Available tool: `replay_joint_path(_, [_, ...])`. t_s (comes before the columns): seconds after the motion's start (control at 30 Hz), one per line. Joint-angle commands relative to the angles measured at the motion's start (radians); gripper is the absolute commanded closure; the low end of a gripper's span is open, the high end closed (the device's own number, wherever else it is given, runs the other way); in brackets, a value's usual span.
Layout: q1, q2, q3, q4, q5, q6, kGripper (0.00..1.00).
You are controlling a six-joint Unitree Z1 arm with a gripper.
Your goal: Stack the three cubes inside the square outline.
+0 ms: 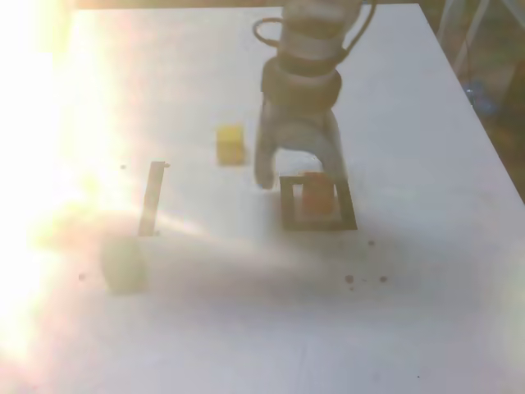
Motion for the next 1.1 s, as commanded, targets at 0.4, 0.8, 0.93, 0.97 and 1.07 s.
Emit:
replay_joint_path(0.4, [0.109,-0.194,0.150,0.043,0.059,0.131,0.01])
replay_joint_path(0.8, [0.265,-0.223,0.281,-0.010,0.105,0.272,0.03])
replay_joint_path(0.93, [0.298,-0.198,0.304,-0.044,0.103,0.299,0.03])
replay_joint_path(0.97, [0.303,-0.190,0.308,-0.052,0.102,0.305,0.03])
replay_joint_path(1.07, [0.312,-0.159,0.313,-0.075,0.099,0.315,0.04])
